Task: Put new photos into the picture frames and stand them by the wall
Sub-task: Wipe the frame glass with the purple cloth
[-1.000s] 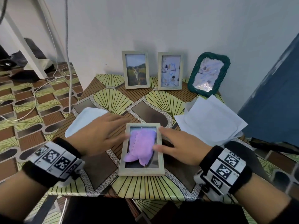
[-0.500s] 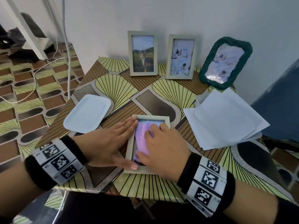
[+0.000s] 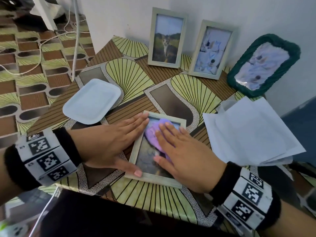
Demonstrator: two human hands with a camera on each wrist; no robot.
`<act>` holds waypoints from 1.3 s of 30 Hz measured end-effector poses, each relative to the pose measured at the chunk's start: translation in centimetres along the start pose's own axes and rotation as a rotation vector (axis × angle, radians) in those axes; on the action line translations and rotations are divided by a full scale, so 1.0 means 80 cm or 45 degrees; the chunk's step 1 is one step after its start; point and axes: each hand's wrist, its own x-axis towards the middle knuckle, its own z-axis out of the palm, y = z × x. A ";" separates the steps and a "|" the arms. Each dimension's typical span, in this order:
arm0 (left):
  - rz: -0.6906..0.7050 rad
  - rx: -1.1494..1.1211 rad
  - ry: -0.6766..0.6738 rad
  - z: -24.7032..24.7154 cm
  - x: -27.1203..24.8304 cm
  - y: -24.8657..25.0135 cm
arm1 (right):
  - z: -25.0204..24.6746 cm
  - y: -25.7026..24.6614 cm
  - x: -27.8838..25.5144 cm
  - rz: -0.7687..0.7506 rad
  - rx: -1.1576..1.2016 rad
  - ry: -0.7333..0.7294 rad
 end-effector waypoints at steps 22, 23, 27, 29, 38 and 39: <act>-0.022 0.019 0.064 -0.009 -0.001 0.003 | -0.007 -0.002 -0.018 -0.461 0.073 -0.010; -0.023 0.021 0.067 -0.008 -0.001 0.003 | -0.009 -0.003 -0.026 -0.446 -0.006 0.049; -0.007 -0.014 0.049 -0.008 -0.002 0.002 | -0.015 -0.005 -0.052 -0.334 -0.169 0.134; 0.003 -0.033 0.034 -0.010 -0.002 0.002 | -0.020 -0.007 -0.052 -0.257 -0.207 0.090; -0.011 -0.102 -0.037 -0.015 -0.001 0.002 | -0.028 0.010 0.005 -0.152 -0.269 -0.191; -0.017 -0.104 -0.044 -0.015 0.000 0.002 | -0.030 0.010 0.011 -0.163 -0.245 -0.191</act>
